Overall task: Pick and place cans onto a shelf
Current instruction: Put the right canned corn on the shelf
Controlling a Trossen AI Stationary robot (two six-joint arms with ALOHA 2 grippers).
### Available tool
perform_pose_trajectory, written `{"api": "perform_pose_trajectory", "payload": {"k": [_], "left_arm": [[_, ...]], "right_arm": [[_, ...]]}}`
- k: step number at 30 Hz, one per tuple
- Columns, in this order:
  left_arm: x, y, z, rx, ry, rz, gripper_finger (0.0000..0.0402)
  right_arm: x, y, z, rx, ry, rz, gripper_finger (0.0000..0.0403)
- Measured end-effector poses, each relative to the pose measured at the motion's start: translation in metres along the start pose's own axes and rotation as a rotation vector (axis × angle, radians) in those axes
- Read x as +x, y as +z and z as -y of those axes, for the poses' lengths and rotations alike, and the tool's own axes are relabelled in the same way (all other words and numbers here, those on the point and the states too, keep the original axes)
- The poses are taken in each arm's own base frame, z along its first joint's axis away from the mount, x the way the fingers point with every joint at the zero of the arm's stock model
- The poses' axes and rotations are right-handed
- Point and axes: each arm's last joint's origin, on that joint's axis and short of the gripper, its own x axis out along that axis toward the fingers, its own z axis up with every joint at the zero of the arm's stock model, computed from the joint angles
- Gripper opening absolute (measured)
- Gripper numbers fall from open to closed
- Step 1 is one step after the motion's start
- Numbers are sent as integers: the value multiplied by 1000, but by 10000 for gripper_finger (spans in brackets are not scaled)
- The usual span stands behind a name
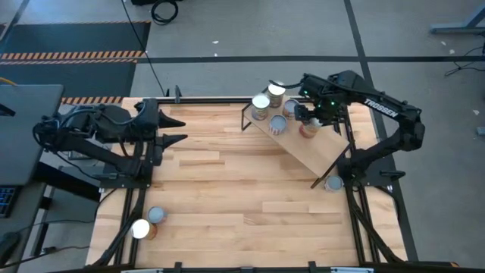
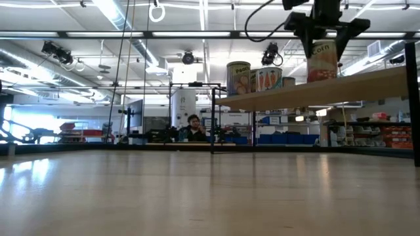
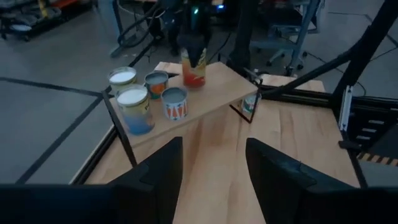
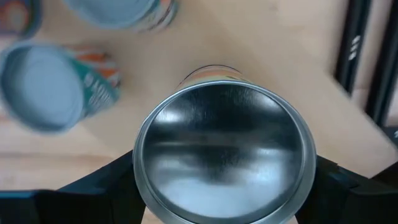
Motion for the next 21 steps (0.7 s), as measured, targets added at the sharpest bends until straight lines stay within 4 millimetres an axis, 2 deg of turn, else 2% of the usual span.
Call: {"api": "perform_pose_trajectory", "payload": {"k": [8,21], "left_arm": [[-18,11,-1,3,-207,129,181],[-56,18,-14,-41,-294,319,181]], "right_arm": [[4,9,2,-3,-65,87,327],[9,12,-3,-6,-71,84,349]]}}
